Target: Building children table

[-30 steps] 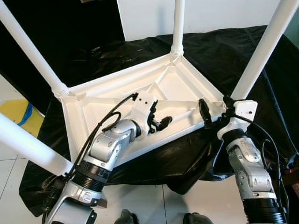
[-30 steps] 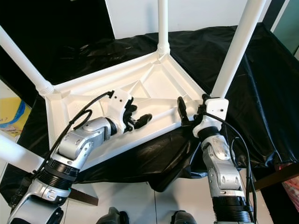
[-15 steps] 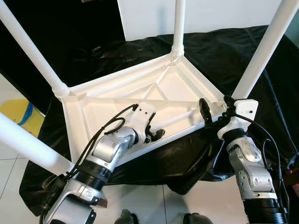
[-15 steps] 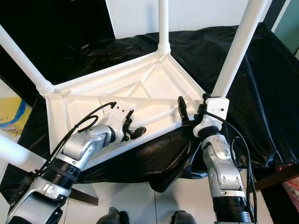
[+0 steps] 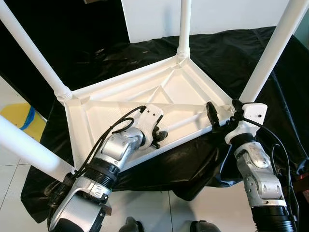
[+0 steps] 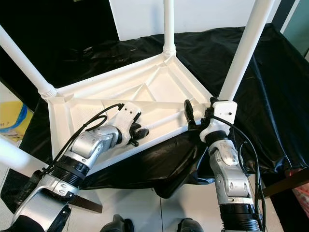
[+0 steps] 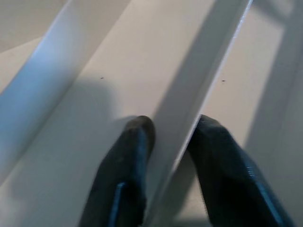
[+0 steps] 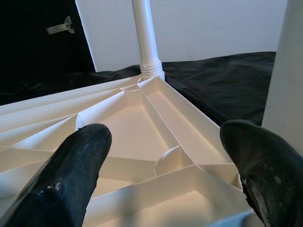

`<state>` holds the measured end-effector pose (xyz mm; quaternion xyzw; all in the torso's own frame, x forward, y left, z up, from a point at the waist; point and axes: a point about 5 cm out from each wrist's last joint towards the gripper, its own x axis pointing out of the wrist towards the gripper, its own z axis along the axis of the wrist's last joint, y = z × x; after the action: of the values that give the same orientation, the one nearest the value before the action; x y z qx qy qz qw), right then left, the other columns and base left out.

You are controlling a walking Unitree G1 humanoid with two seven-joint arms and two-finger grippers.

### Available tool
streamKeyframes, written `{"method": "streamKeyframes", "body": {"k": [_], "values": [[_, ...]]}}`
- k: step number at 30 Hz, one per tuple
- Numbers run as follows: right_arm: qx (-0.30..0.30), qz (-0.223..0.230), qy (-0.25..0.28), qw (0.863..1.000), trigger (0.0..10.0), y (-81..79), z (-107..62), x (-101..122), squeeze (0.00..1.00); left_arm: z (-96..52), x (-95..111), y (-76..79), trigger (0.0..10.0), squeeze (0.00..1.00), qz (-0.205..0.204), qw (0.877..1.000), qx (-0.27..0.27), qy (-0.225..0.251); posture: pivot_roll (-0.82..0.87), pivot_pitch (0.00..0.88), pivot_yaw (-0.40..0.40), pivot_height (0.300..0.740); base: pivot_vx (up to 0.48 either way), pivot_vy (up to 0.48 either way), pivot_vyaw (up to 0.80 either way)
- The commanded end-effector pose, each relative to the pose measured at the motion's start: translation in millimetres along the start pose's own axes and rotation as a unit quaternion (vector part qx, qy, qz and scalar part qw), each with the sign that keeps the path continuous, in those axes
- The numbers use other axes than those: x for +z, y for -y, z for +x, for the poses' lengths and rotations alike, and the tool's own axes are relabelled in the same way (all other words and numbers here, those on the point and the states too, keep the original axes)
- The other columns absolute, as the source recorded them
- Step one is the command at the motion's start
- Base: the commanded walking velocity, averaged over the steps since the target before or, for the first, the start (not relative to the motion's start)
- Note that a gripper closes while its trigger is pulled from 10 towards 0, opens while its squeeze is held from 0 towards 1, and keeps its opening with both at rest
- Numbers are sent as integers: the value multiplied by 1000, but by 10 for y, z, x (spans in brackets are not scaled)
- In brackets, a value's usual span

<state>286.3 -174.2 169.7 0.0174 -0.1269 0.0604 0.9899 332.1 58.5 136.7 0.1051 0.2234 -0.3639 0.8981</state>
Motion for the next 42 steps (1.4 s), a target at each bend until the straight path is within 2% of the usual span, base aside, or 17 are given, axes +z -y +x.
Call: {"method": "streamKeyframes", "body": {"k": [1,12,13,15,21,22,23,24,25,28,29,32,35,37,38,40,42], "values": [[-3,1,-6,1000,10000,-12,-24,-22,0,3,-46,-96,0,0,5,999,51,-12,-75,127,99,740,0,0,0],[-4,4,-4,1000,10000,-30,-2,-20,0,50,93,-113,0,0,2,996,81,23,-71,123,101,740,0,0,0],[-4,4,-5,1000,10000,-38,-1,-24,0,65,163,-90,10000,0,16,996,77,48,-70,124,99,740,0,0,0],[-4,4,-5,1000,10000,-38,-1,-24,0,65,163,-90,10000,0,16,996,77,48,-70,124,99,740,0,0,0],[-2,5,-6,1000,10000,-54,-6,-33,0,43,301,38,10000,0,40,991,33,121,-66,126,99,740,0,0,0],[-2,5,-7,1000,10000,-60,-8,-36,0,19,339,84,10000,984,37,988,15,149,-63,128,99,740,0,0,0],[-2,5,-7,1000,10000,-60,-8,-36,0,19,339,84,10000,984,37,988,15,149,-63,128,99,740,0,0,0],[1,4,-8,1000,10000,-74,-9,-41,0,-23,383,142,10000,1000,31,983,-10,183,-61,131,99,740,0,0,0],[1,4,-8,1000,10000,-74,-9,-41,0,-23,383,142,10000,1000,31,983,-10,183,-61,131,99,740,0,0,0],[7,5,-9,1000,10000,-106,-13,-52,0,-125,445,214,10000,1000,60,970,-23,235,-53,137,97,740,0,0,0],[9,5,-10,1000,10000,-117,-16,-56,0,-162,453,237,10000,0,69,965,-29,249,-52,137,97,740,0,0,0],[18,4,-14,1000,10000,-154,-28,-76,0,-306,478,290,10000,0,73,951,-50,296,-46,138,93,740,0,0,0],[23,4,-16,1000,10000,-175,-30,-88,0,-372,474,289,10000,0,67,948,-52,308,-40,140,86,740,0,0,0],[37,4,-22,999,10000,-225,-22,-119,0,-565,433,296,10000,0,68,940,-51,329,-27,142,75,740,0,0,0],[37,4,-22,999,10000,-225,-22,-119,0,-565,433,296,10000,0,68,940,-51,329,-27,142,75,740,0,0,0],[46,2,-25,999,10000,-255,-6,-140,0,-707,391,319,10000,0,69,936,-52,341,-19,142,71,740,0,0,0],[46,2,-25,999,10000,-255,-6,-140,0,-707,391,319,10000,0,69,936,-52,341,-19,142,71,740,0,0,0]]}}
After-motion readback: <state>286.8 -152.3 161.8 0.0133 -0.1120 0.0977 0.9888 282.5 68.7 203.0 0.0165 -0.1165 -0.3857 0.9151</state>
